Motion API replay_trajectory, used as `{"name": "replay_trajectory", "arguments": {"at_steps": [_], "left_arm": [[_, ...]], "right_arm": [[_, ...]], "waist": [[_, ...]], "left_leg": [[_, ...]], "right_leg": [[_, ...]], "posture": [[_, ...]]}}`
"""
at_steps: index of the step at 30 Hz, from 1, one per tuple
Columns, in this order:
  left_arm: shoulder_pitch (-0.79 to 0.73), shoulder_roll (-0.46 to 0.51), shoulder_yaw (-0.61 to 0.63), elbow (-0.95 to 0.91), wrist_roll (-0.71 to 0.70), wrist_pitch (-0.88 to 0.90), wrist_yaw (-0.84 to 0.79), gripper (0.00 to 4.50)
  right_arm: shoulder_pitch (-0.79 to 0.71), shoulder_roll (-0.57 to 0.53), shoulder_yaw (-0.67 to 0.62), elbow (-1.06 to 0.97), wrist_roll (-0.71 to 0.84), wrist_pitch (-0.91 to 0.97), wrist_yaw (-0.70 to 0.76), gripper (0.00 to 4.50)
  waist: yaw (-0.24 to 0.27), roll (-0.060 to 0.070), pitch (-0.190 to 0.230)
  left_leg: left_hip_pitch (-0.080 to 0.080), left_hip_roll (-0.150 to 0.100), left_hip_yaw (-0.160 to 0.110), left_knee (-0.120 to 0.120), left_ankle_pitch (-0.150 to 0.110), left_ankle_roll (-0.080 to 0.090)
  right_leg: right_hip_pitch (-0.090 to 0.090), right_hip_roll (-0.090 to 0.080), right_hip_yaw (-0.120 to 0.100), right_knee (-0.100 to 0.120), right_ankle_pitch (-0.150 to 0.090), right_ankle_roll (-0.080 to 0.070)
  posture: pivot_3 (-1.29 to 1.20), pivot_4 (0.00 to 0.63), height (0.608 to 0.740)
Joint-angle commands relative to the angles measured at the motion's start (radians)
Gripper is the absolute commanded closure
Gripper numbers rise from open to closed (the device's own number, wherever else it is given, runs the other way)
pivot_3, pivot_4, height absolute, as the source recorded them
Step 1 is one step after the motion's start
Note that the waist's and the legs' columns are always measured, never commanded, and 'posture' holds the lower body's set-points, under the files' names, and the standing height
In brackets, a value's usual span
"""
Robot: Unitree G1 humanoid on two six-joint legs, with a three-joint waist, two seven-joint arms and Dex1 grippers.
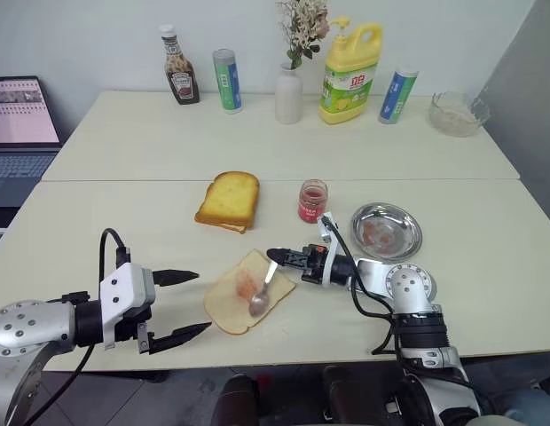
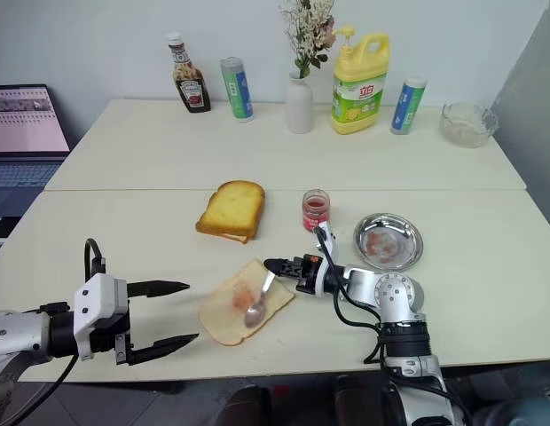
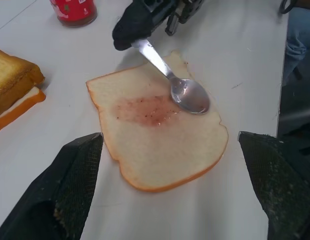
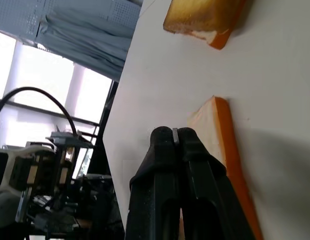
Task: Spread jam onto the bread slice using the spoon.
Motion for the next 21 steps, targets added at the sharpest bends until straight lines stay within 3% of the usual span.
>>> {"name": "replay_trajectory", "arguments": {"at_steps": [1, 12, 21], "left_arm": [[-0.003, 0.001, 0.0, -0.019, 0.008, -0.014, 0.003, 0.0], [0.019, -0.003, -0.007, -0.011, 0.039, -0.048, -0.004, 0.0], [0.025, -0.01, -0.01, -0.012, 0.04, -0.056, 0.001, 0.0]], "right_arm": [[-0.008, 0.019, 0.0, -0.021, -0.03, -0.073, -0.002, 4.48], [-0.118, 0.118, -0.076, 0.148, -0.111, -0.292, -0.083, 4.48], [-0.062, -0.021, -0.058, -0.004, 0.055, -0.002, 0.039, 4.48]], "waist": [[0.0, 0.0, 0.0], [-0.001, 0.0, 0.0], [0.001, 0.0, 0.0]], "left_leg": [[0.0, 0.0, 0.0, 0.0, 0.0, 0.0], [0.0, 0.0, 0.0, 0.0, 0.0, 0.0], [-0.001, 0.0, 0.0, 0.0, 0.0, 0.0]], "right_leg": [[0.0, 0.0, 0.0, 0.0, 0.0, 0.0], [0.0, 0.0, 0.0, 0.0, 0.0, 0.0], [0.0, -0.001, 0.0, 0.0, 0.0, 0.0]], "posture": [[0.0, 0.15, 0.74], [0.0, 0.15, 0.74], [0.0, 0.15, 0.74]]}}
